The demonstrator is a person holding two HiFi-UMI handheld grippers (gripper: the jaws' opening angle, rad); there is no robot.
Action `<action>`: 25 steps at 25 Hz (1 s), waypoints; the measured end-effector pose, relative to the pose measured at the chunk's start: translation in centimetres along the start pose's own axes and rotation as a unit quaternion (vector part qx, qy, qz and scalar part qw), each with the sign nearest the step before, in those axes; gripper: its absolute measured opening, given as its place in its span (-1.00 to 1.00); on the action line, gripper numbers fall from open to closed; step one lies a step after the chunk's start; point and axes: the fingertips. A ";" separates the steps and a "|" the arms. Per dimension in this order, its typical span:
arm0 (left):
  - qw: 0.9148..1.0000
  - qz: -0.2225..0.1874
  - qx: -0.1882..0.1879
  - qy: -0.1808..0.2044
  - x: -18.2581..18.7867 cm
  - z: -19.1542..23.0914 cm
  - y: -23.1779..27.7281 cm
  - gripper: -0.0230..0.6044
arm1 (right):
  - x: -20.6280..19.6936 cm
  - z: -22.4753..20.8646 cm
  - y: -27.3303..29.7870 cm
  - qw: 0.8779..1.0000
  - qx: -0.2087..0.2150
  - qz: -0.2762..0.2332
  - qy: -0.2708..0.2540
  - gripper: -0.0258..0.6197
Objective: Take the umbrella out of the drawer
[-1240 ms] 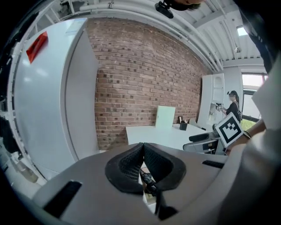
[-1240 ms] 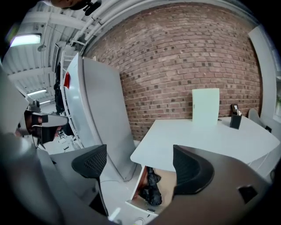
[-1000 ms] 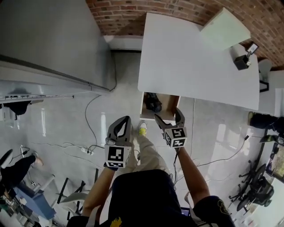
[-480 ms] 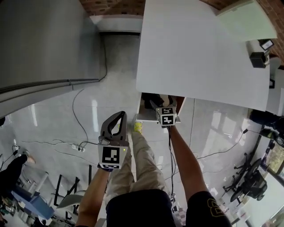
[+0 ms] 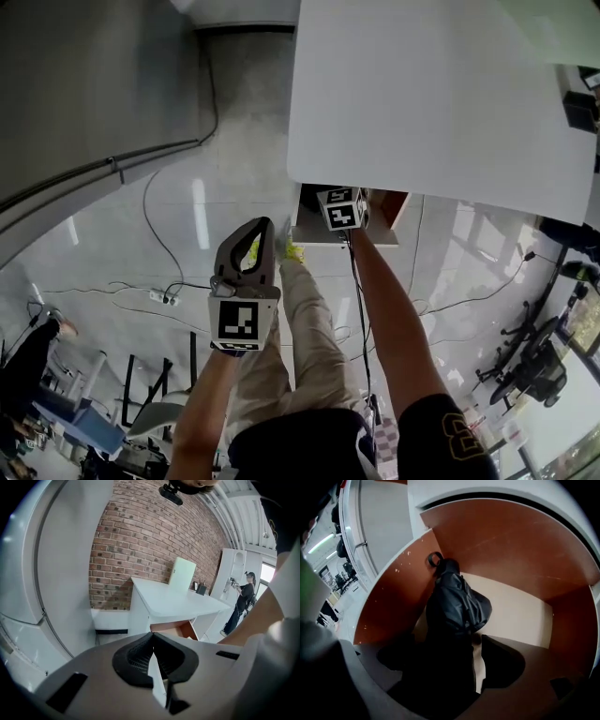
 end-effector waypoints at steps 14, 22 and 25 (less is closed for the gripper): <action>1.000 0.001 -0.017 0.012 1.5 -2.1 -2.6 -0.87 | -1.1 0.9 -3.4 0.995 -0.007 0.077 -0.063 -0.04; 0.999 -0.001 -0.025 0.040 5.4 -4.7 -7.6 -0.87 | 0.2 2.6 -14.8 0.993 0.018 0.049 -0.107 -0.08; 0.999 -0.010 -0.027 0.039 7.4 -5.8 -9.5 -0.87 | 0.7 3.3 -19.0 0.990 0.034 0.060 -0.122 -0.09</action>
Point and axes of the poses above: the fingertips, and each gripper's own axes: y forward along the fingers, z to its left, x out of its top, and after that the axes turned 10 degrees about -y, right-handed
